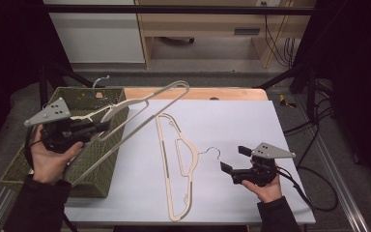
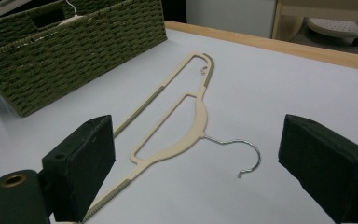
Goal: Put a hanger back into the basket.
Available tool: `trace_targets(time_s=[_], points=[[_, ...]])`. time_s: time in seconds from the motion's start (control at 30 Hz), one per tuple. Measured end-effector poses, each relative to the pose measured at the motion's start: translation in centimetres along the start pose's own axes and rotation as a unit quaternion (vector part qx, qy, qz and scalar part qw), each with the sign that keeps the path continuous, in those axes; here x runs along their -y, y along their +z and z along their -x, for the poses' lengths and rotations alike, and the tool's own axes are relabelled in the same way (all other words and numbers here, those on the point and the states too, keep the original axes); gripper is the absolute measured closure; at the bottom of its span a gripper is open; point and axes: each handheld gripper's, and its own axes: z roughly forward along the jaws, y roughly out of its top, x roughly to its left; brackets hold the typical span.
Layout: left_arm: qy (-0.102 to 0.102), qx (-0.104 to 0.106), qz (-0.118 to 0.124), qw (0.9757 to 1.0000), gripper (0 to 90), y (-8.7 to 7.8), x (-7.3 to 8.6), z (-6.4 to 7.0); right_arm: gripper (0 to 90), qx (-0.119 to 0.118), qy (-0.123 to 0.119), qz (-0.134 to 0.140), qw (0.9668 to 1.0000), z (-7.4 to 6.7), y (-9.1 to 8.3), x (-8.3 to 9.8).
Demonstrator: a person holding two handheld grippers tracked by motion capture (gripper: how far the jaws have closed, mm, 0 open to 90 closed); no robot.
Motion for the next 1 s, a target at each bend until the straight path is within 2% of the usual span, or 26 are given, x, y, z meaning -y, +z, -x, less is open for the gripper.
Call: trace_targets(time_s=[0.23,0.47,0.57,0.6,0.87,1.0], points=[[-0.007,-0.027,-0.007,0.9996,86.0,-1.8,0.4,-3.9,10.3,0.004,0.004,0.001,1.0000,0.1,0.0,0.1],[-0.006,-0.048,-0.021,0.9986,86.0,-2.9,2.0,-7.1,9.8,0.007,0.002,-0.001,1.0000,0.1,0.0,0.1],[-0.017,-0.059,-0.028,0.9977,86.0,-3.2,2.9,-8.7,9.8,0.007,0.003,0.000,1.0000,0.1,0.1,0.1],[-0.017,-0.059,-0.028,0.9977,86.0,-3.2,2.9,-8.7,9.8,0.006,0.002,0.000,1.0000,0.1,0.1,0.1],[-0.018,-0.080,-0.055,0.9951,86.0,-3.6,4.1,-11.2,9.4,0.006,0.003,-0.002,1.0000,0.1,0.2,0.1],[-0.029,-0.086,-0.057,0.9942,86.0,-3.9,4.9,-12.4,9.3,0.005,0.004,-0.002,1.0000,0.1,0.2,0.1]])
